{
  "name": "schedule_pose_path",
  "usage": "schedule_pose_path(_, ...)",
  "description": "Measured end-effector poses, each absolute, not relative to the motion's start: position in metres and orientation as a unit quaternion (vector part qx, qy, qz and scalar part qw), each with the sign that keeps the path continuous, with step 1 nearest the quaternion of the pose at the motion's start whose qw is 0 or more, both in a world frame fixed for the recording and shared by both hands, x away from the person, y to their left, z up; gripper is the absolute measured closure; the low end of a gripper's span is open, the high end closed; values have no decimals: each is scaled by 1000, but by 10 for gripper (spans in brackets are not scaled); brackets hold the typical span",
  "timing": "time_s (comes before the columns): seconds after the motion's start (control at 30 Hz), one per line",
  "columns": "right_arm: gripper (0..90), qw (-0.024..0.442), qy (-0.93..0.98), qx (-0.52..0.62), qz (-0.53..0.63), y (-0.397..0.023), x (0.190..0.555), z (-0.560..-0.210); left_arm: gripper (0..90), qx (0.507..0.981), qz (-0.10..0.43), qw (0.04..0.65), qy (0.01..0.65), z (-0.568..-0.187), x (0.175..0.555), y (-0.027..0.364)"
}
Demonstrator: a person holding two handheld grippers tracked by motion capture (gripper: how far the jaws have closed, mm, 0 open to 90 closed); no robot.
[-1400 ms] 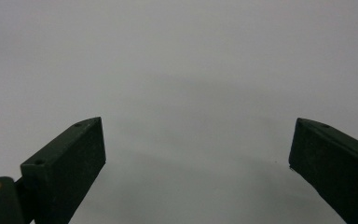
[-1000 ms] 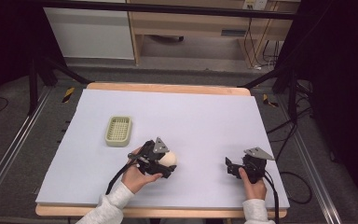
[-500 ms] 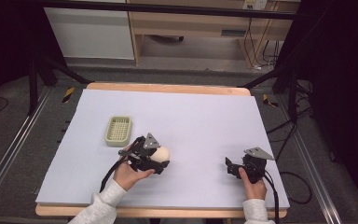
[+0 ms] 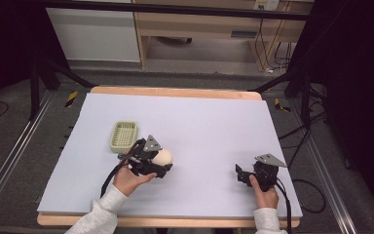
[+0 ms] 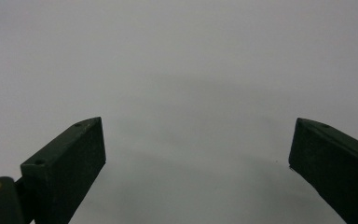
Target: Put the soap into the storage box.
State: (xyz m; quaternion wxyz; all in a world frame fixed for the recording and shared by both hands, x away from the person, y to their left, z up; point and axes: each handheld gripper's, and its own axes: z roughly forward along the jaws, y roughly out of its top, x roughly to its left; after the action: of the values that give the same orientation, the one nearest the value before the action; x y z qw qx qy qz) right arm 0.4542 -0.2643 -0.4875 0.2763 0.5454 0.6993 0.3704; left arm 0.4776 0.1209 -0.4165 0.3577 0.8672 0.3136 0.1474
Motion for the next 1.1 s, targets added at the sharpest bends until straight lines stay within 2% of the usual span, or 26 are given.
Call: schedule_pose_path(1.1, 41, 277, 700, 545, 370, -264, 454, -487, 236, 849, 176, 355, 349, -395, 495, 165)
